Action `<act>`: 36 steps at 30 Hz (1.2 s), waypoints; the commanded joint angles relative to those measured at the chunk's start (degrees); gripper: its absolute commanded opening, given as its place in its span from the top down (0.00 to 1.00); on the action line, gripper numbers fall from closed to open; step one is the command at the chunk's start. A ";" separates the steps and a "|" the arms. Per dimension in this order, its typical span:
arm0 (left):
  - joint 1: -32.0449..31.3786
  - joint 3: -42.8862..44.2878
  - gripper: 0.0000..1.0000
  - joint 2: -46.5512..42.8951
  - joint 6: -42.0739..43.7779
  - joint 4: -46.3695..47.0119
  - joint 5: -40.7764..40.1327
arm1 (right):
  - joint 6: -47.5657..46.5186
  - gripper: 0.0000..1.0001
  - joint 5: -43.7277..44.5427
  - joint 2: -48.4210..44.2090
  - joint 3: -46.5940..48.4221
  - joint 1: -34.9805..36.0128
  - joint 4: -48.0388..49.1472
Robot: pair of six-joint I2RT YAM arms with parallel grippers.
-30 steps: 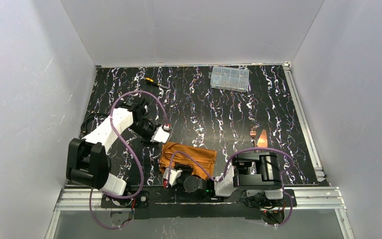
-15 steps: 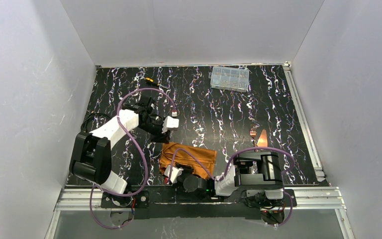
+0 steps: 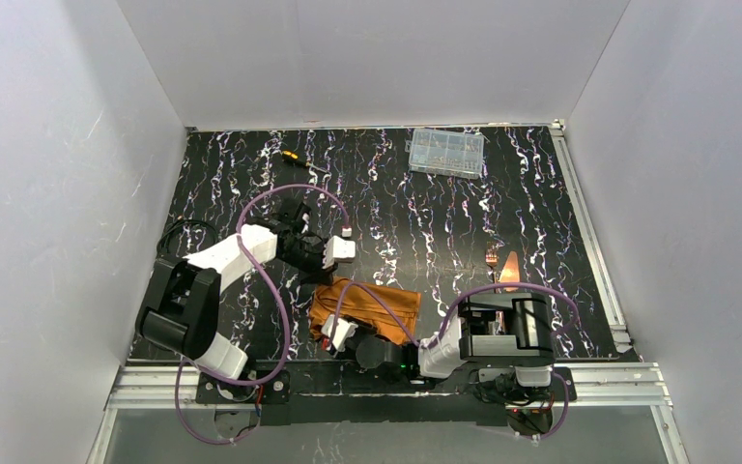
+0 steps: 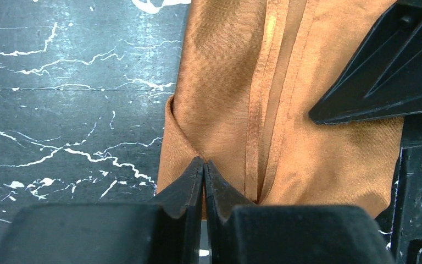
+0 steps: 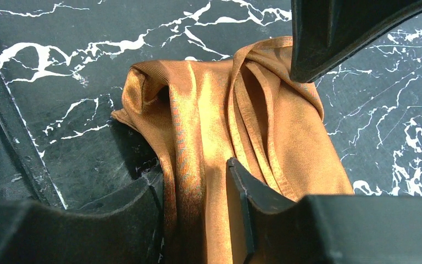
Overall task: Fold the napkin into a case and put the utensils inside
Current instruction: Grasp the top corner of the smaller rectangle folded napkin from the folded napkin.
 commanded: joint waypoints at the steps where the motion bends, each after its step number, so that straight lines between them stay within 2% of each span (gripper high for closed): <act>1: -1.48 -0.78 0.97 -0.23 -0.20 -1.87 1.35 | 2.09 0.53 -0.20 -2.47 -0.61 -0.37 0.87; 5: -3.27 -0.85 0.92 -0.82 -1.06 -3.53 2.39 | 2.53 0.53 -0.53 -2.42 -0.60 -0.48 0.79; 8: -3.45 -0.48 0.81 -0.86 -2.58 -3.36 2.21 | 2.79 0.53 -0.71 -2.47 -0.74 -0.51 0.79; 10: -3.48 -0.82 0.78 -1.10 -2.82 -2.71 1.34 | 2.95 0.53 -0.69 -2.49 -0.77 -0.51 0.92; 12: -3.66 -1.69 0.81 -1.34 -3.20 -1.07 -0.70 | 3.18 0.53 -0.60 -2.46 -0.78 -0.52 1.01; 16: -3.92 -2.26 1.00 -1.09 -4.93 0.71 -3.91 | 4.06 0.53 -0.64 -2.38 -0.95 -0.46 1.06; 23: -4.94 -2.73 1.00 -1.28 -5.87 1.58 -4.32 | 6.26 0.52 0.24 -3.91 -1.41 -0.95 0.74; 28: -4.99 -3.14 1.00 -2.19 -7.44 3.18 -4.99 | 11.77 0.50 0.11 -6.54 -2.05 -2.32 -1.91; 36: -4.99 -2.97 1.00 -2.32 -7.81 2.29 -3.32 | 21.96 0.49 -8.76 -8.63 -2.82 -7.16 -5.25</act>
